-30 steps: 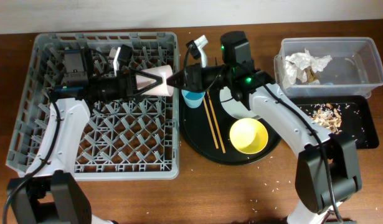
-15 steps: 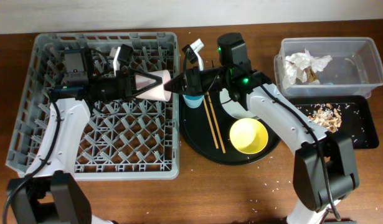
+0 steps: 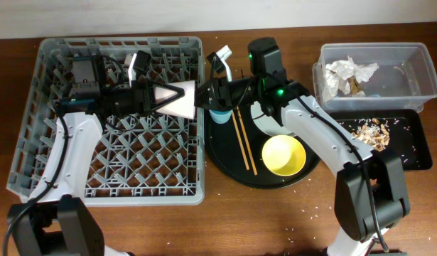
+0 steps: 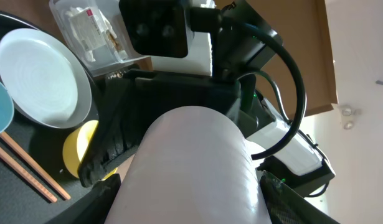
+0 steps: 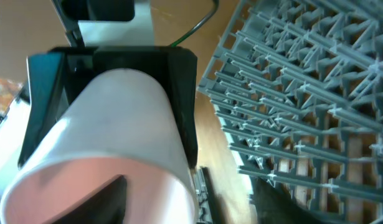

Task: Sort waste into correct bins and load items into the dishwasher rack
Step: 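Place pink cup upside down in dish rack with left gripper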

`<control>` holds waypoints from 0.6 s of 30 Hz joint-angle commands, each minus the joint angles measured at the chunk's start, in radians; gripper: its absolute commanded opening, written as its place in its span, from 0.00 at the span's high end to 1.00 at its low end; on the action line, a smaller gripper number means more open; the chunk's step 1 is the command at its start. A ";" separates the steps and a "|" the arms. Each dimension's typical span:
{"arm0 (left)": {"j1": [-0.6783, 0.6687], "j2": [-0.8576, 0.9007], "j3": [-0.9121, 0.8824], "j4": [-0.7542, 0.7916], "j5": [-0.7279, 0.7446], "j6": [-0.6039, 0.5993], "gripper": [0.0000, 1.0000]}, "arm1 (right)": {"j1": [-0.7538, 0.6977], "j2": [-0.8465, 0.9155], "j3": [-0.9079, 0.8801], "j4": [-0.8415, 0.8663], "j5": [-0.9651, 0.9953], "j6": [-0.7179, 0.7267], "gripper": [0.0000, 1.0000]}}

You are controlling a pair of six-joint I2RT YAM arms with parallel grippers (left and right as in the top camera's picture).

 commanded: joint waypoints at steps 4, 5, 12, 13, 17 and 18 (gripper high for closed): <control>0.001 0.003 0.012 0.039 -0.269 0.008 0.44 | -0.167 -0.001 0.008 -0.122 0.131 -0.130 0.03; 0.000 0.003 0.013 0.035 -0.334 0.008 0.44 | -0.193 -0.008 0.010 -0.170 0.159 -0.161 0.00; -0.089 0.003 0.140 -0.270 -0.882 0.098 0.46 | -0.319 -0.063 0.269 -0.859 0.621 -0.563 0.01; -0.110 0.003 0.168 -0.323 -0.956 0.116 0.46 | -0.320 -0.063 0.324 -0.939 0.705 -0.583 0.01; -0.246 0.003 0.249 -0.523 -1.298 0.142 0.46 | -0.323 -0.063 0.502 -1.151 0.978 -0.582 0.02; -0.282 0.004 0.248 -0.560 -1.348 0.142 0.46 | -0.323 -0.063 0.512 -1.162 0.987 -0.582 0.02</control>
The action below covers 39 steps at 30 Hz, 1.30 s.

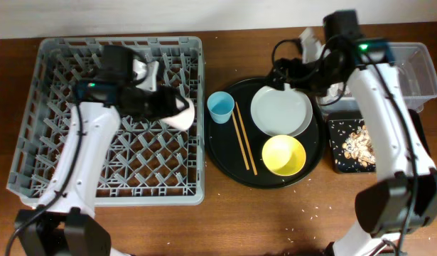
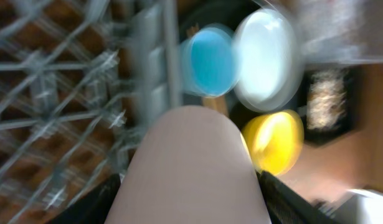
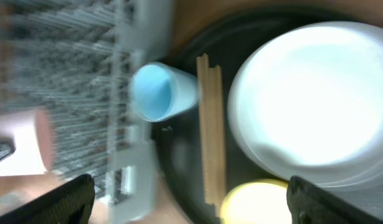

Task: Sort waste into correct bins and load items into the dishwasher rack
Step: 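Place pink cup upside down in dish rack with left gripper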

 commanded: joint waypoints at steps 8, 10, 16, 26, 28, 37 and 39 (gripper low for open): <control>-0.238 0.027 -0.060 -0.169 -0.480 0.044 0.47 | 0.001 -0.023 0.056 -0.051 0.212 -0.056 0.03; -0.241 0.029 -0.085 -0.170 -0.481 0.043 0.47 | 0.004 -0.023 0.056 -0.059 0.213 -0.057 0.04; -0.241 0.054 -0.140 -0.142 -0.478 0.044 0.48 | 0.044 -0.023 0.056 -0.050 0.214 -0.057 0.05; -0.241 0.083 -0.158 -0.066 -0.454 0.044 0.13 | 0.133 0.064 0.055 0.002 0.216 0.061 0.11; -0.241 0.083 -0.156 -0.051 -0.453 0.044 0.13 | 0.161 0.098 0.055 0.023 0.212 0.094 0.12; -0.201 0.080 0.101 -0.099 -0.453 -0.037 0.14 | 0.270 0.266 0.055 0.131 0.212 0.193 0.36; -0.155 0.080 0.132 -0.095 -0.453 -0.085 0.15 | 0.286 0.308 0.055 0.147 0.213 0.200 0.38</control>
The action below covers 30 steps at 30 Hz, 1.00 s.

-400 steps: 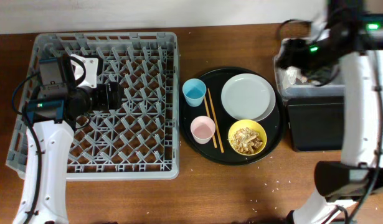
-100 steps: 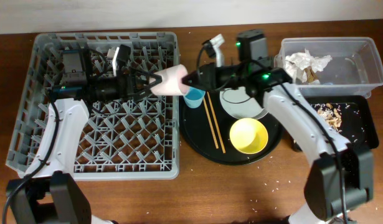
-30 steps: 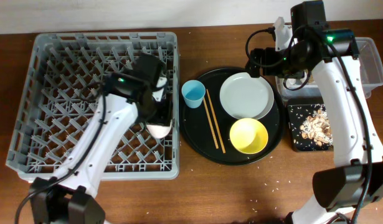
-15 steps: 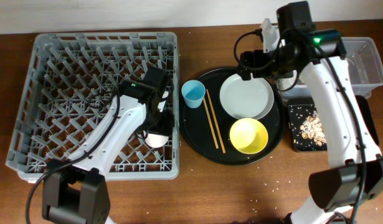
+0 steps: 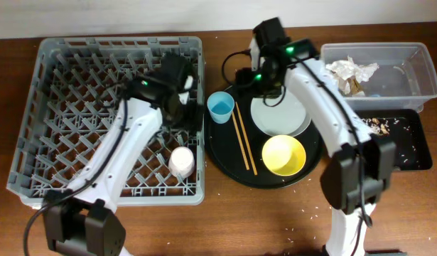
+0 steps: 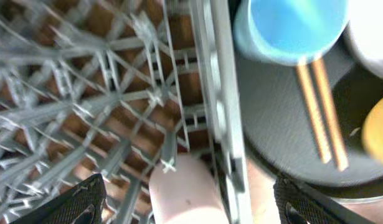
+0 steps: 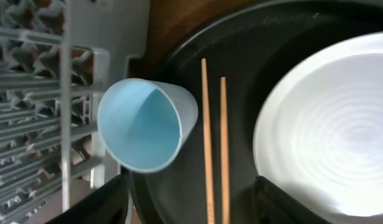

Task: Sort waste into correct bins and load items into the dishwasher rack
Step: 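Place pink cup upside down in dish rack with left gripper, then grasp blue cup with right gripper and lift toward left gripper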

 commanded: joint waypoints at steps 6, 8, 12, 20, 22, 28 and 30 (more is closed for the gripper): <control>0.156 0.002 0.060 0.012 0.004 -0.095 0.16 | 0.051 0.148 0.002 0.069 0.013 0.039 0.50; 0.164 0.002 0.060 0.014 0.004 -0.095 0.16 | 0.051 0.157 0.002 0.082 0.013 0.039 0.57; 0.164 0.002 0.060 0.018 0.005 -0.095 0.18 | 0.051 0.164 0.002 0.091 0.029 0.038 0.89; 0.185 0.002 0.060 0.035 0.179 -0.095 0.17 | 0.018 0.123 0.010 0.031 -0.048 0.015 0.96; 0.228 0.002 0.060 0.043 0.353 -0.087 0.14 | -0.045 0.058 0.010 0.022 -0.197 -0.027 0.96; 0.335 0.002 0.059 0.116 1.008 0.095 0.01 | -0.211 -0.032 0.010 0.060 -0.798 -0.150 0.96; 0.351 0.002 0.059 0.117 1.136 0.143 0.01 | -0.216 -0.032 0.005 0.080 -0.893 -0.168 0.96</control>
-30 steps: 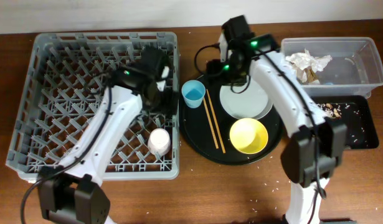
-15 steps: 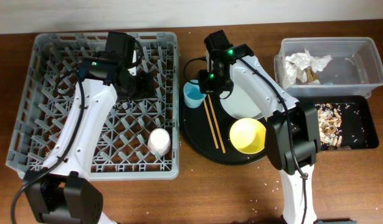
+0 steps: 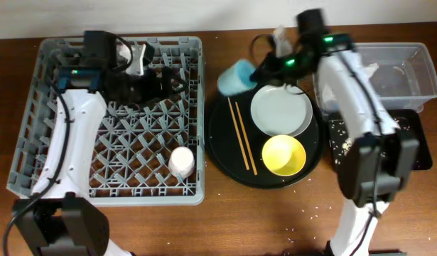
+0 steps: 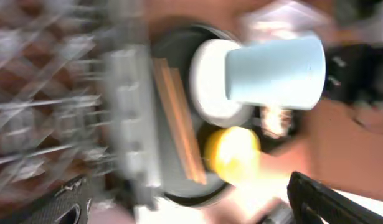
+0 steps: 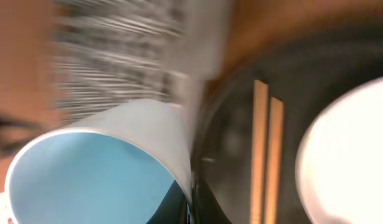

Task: Sort waste into correct bins and load items into the dishwasher rack
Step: 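Grasp blue cup with right gripper and lift toward left gripper, then hand blue cup from right gripper to left gripper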

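My right gripper (image 3: 255, 71) is shut on the rim of a light blue cup (image 3: 236, 77), which lies tilted above the back left edge of the black round tray (image 3: 225, 153). The right wrist view shows the blue cup (image 5: 98, 168) close up, its wall pinched in my right gripper (image 5: 190, 202). My left gripper (image 3: 161, 77) stands open and holds nothing over the back of the grey dishwasher rack (image 3: 33, 142). A white cup (image 3: 181, 161) stands upside down in the rack's front right. The left wrist view is blurred but shows the blue cup (image 4: 275, 71).
On the tray lie a white plate (image 3: 280, 108), a yellow bowl (image 3: 283, 155) and a pair of chopsticks (image 3: 241, 137). A clear bin (image 3: 406, 67) with crumpled paper and a black bin (image 3: 410, 142) with scraps stand at the right.
The blue cup stood on the tray's left edge under my open right gripper; now that gripper is shut on it and holds it raised. My left gripper moved from the rack's right side to its back.
Both grippers held the white cup between them at the rack's right edge. Then the left one alone held it over the rack while the right was back by the bins. Later the cup stood upside down in the rack, and now the right holds the blue cup.
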`<control>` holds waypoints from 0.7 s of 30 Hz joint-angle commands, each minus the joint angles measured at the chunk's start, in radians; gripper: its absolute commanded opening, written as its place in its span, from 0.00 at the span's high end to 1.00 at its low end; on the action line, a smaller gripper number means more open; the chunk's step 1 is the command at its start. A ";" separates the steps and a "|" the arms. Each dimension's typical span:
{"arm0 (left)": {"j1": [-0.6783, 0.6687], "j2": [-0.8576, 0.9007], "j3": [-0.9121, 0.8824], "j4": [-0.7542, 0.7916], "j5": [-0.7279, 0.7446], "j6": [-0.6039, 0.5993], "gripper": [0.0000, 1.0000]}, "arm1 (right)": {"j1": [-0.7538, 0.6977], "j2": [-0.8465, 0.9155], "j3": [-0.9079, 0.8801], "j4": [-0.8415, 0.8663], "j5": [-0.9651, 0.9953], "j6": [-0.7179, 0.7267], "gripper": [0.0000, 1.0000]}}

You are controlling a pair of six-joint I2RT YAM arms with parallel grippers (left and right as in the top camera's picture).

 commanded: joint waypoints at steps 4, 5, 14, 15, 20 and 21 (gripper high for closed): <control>0.029 0.002 0.014 0.008 0.644 0.240 0.01 | 0.036 -0.020 0.005 0.086 -0.459 -0.077 0.96; 0.027 0.002 0.014 0.007 0.678 0.261 0.01 | 0.051 -0.020 0.005 0.097 -0.473 -0.070 0.96; 0.021 0.013 0.014 0.007 0.692 0.292 0.01 | 0.125 -0.021 0.005 0.215 -0.595 0.005 0.96; 0.021 0.016 0.014 0.007 0.690 0.294 0.01 | 0.130 -0.021 0.005 0.220 -0.607 0.006 0.96; 0.021 0.041 0.014 0.006 0.648 0.293 0.01 | 0.130 -0.021 0.005 0.277 -0.619 0.069 0.96; 0.021 0.046 0.014 0.005 0.648 0.293 0.01 | 0.130 -0.021 0.005 0.293 -0.620 0.087 0.96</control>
